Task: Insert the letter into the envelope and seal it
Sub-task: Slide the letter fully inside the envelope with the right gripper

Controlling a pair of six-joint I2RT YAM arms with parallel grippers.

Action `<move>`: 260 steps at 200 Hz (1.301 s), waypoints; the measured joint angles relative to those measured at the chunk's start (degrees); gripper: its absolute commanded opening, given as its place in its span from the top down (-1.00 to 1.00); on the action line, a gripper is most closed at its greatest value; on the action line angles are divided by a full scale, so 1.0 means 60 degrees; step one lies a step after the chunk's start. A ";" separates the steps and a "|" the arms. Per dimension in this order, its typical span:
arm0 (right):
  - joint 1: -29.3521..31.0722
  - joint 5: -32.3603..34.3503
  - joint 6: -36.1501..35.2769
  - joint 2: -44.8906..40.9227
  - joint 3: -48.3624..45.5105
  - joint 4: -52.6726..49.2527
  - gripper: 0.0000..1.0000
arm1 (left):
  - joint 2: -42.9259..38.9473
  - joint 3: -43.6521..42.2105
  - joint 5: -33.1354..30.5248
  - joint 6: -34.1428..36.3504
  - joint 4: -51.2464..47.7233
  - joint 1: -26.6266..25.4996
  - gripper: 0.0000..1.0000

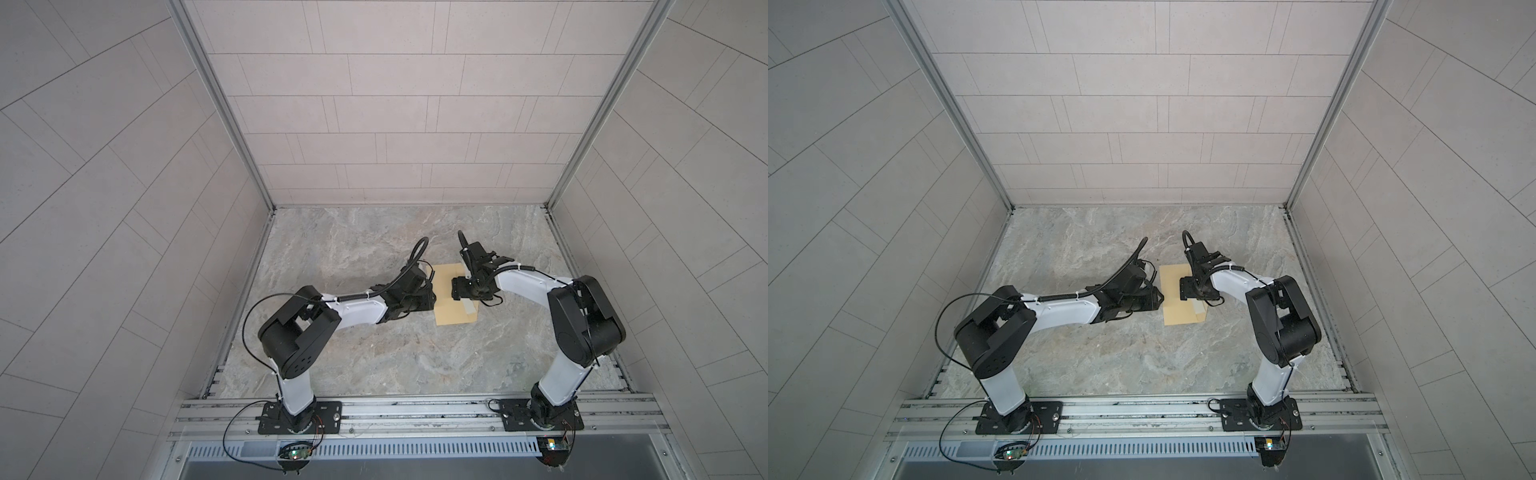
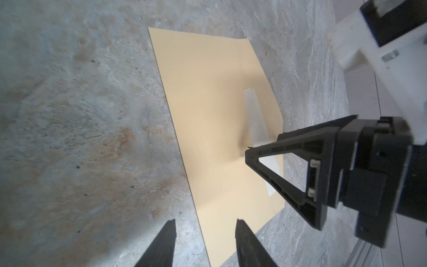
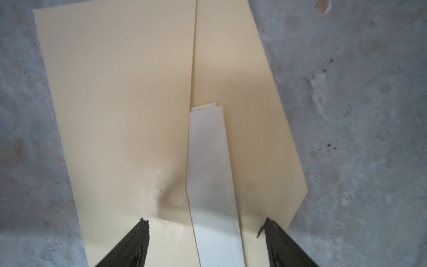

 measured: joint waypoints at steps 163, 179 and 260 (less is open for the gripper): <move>-0.0262 -0.1166 0.0528 0.0000 -0.0317 0.0852 -0.02 | 0.0994 0.0120 0.0171 -0.0171 0.0302 0.0000 0.61; -0.0262 -0.1246 0.0576 0.0000 -0.0321 0.0929 0.03 | 0.1027 0.0120 0.0171 -0.0175 0.0350 0.0000 0.64; -0.0270 -0.1632 0.0907 0.0007 -0.0557 0.1377 0.13 | 0.1078 0.0120 0.0186 -0.0178 0.0463 0.0000 0.67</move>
